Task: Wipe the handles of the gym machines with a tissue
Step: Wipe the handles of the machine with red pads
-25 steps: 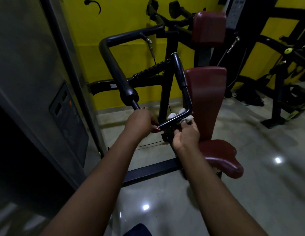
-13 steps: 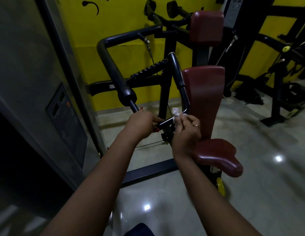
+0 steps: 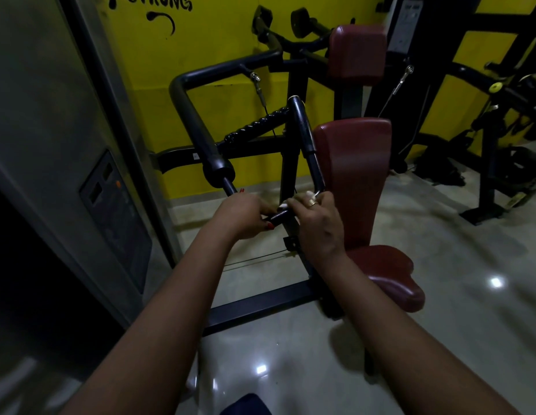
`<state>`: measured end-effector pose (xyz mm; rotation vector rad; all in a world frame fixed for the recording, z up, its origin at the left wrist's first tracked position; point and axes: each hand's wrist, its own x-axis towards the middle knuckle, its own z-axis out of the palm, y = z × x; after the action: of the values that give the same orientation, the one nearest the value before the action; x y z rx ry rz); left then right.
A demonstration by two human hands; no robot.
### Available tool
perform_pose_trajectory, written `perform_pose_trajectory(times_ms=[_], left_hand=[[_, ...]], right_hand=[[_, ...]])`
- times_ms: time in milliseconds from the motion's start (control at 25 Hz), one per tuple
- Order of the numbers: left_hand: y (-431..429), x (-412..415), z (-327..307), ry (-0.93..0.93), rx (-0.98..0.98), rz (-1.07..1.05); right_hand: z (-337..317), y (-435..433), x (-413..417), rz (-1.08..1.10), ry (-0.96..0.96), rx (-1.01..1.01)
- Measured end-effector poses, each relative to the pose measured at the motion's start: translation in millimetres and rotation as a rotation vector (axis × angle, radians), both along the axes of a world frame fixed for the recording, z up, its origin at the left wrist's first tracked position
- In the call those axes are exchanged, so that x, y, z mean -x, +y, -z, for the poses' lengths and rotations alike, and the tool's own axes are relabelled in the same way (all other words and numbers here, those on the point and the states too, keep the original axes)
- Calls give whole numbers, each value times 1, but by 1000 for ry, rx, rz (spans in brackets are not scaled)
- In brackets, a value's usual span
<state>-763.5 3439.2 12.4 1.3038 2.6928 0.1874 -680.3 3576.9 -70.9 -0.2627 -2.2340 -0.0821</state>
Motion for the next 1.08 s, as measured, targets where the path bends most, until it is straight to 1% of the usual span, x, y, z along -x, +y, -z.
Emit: perform_pose_trajectory(times_ms=[80, 120, 200, 240, 280, 320, 360, 400, 480, 520, 600, 680, 720, 760, 800, 880, 920, 960, 1080], left_hand=[[4, 0, -1, 22, 21, 9], [7, -1, 0, 42, 33, 8], [14, -4, 10, 90, 67, -18], [19, -6, 18, 108, 104, -45], [23, -10, 27, 120, 134, -79], [26, -15, 35, 121, 137, -116], [28, -18, 41, 114, 113, -148], [30, -20, 44, 109, 78, -168], [33, -21, 46, 104, 38, -180], [36, -19, 48, 107, 24, -187], [43, -17, 49, 110, -31, -204], [49, -12, 51, 144, -79, -158], [53, -9, 50, 153, -100, -111], [56, -6, 48, 107, -130, -73], [59, -3, 44, -5, -159, -61], [65, 2, 35, -323, -163, -82], [68, 4, 31, -441, -164, -97], [71, 6, 30, -493, -164, -97], [73, 10, 30, -477, -166, -70]], right_hand=[[5, 5, -7, -144, -117, -81], [1, 16, -11, -179, -139, -90], [-7, 41, -14, -157, -109, -74], [-9, 52, -13, -129, -84, 12], [-10, 58, -11, -98, -35, 142], [-8, 56, -8, -75, 23, 299], [-4, 49, -8, -82, 84, 392], [3, 42, -7, -88, 136, 375], [18, 35, -8, -183, 196, 288], [20, 36, -8, -209, 226, 298], [16, 40, -4, -183, 300, 339], [1, 43, 6, -140, 352, 401], [-7, 47, 14, -114, 331, 440], [-14, 51, 22, -91, 291, 483], [-19, 54, 28, -73, 242, 516], [-20, 53, 31, -67, 194, 562], [-16, 47, 25, -83, 195, 571], [-8, 40, 19, -108, 208, 570], [10, 30, 2, -194, 287, 540]])
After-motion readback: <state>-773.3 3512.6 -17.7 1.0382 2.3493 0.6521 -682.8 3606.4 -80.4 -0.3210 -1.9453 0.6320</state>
